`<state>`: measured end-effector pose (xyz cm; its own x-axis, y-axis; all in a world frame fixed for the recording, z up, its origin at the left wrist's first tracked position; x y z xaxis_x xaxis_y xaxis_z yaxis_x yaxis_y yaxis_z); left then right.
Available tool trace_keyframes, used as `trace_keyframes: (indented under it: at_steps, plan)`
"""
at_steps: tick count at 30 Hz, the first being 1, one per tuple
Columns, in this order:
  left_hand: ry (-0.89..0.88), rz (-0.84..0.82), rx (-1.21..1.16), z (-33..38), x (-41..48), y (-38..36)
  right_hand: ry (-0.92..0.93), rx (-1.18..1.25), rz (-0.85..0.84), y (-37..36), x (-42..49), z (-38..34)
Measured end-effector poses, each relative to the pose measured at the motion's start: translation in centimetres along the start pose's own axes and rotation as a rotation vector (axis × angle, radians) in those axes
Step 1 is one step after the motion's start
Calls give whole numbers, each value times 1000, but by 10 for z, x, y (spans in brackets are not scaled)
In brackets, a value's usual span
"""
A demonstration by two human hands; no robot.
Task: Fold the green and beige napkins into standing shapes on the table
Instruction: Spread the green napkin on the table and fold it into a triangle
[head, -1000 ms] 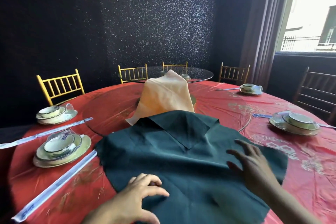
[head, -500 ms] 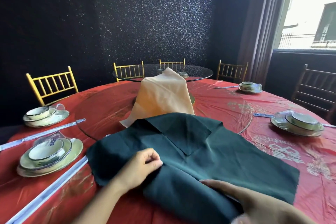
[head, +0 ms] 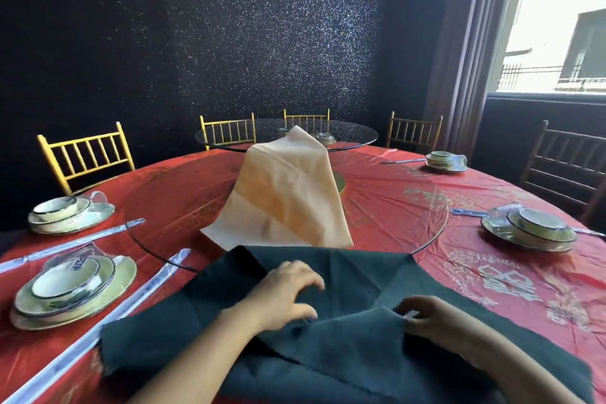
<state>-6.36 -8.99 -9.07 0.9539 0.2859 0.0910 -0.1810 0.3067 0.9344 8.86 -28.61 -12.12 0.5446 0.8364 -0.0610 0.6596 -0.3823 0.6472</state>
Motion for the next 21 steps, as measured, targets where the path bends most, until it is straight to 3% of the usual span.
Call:
trace_keyframes:
  at_steps: [4, 7, 9, 12, 15, 17, 21]
  plan:
    - [-91, -37, 37, 1, 11, -27, 76, -328, 165, -1, 0, 1]
    - [-116, 3, -39, -10, 12, -33, 327, -447, 217, -3, -10, -5]
    - [-126, 20, -87, -18, 9, -33, 475, -372, 77, -8, -17, -10]
    - [-122, 18, -134, -29, 4, -34, 525, -324, -158, -17, -21, -15]
    - [-99, 37, -189, -32, 5, -39, 632, -220, -36, -20, -14, -15]
    - [-40, 67, -291, -30, 7, -37, 595, -49, 70, -19, -9, -17]
    - [179, 185, -790, -20, 14, -7, 452, 132, 284, -15, 2, -24]
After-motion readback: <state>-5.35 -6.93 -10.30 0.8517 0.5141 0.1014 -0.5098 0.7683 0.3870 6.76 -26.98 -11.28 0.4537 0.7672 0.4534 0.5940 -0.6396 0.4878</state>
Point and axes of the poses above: each hand's wrist, its own x-axis towards the middle knuckle, its own y-axis out of the back of the hand, z = x × y, the point moved 3 cm from there along x, towards the middle knuckle, and after that the axes turned 5 degrees about y, right-handed, at the moved point
